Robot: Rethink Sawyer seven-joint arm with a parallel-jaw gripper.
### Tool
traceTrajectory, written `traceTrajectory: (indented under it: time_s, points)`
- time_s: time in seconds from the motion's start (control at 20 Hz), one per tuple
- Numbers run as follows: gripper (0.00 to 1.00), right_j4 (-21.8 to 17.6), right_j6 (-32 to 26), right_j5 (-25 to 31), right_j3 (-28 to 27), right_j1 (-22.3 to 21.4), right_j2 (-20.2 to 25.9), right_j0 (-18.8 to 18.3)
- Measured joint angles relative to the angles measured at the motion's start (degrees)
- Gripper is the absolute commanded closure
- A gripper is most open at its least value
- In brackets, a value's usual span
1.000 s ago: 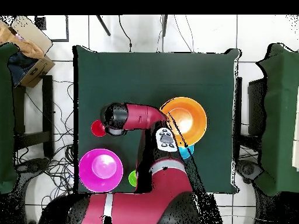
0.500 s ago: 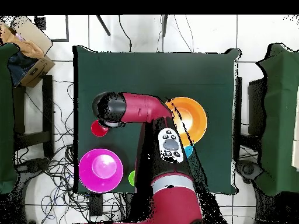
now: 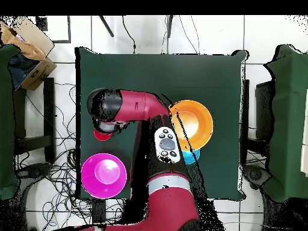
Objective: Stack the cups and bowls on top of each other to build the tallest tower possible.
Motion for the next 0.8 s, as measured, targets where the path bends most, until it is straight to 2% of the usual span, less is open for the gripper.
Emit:
traceTrajectory:
  time_s: [0.2,0.45,0.55,0.8]
  points:
    - [0.0,0.7,0.0,2.8,0.0,1.2,0.1,1.0]
    - [0.0,0.7,0.0,2.2,0.0,2.5,0.2,1.8]
    - [0.0,0.7,0.0,0.4,0.2,3.1,0.2,2.0]
    - [0.0,0.6,0.0,-8.4,2.1,4.8,0.2,1.8]
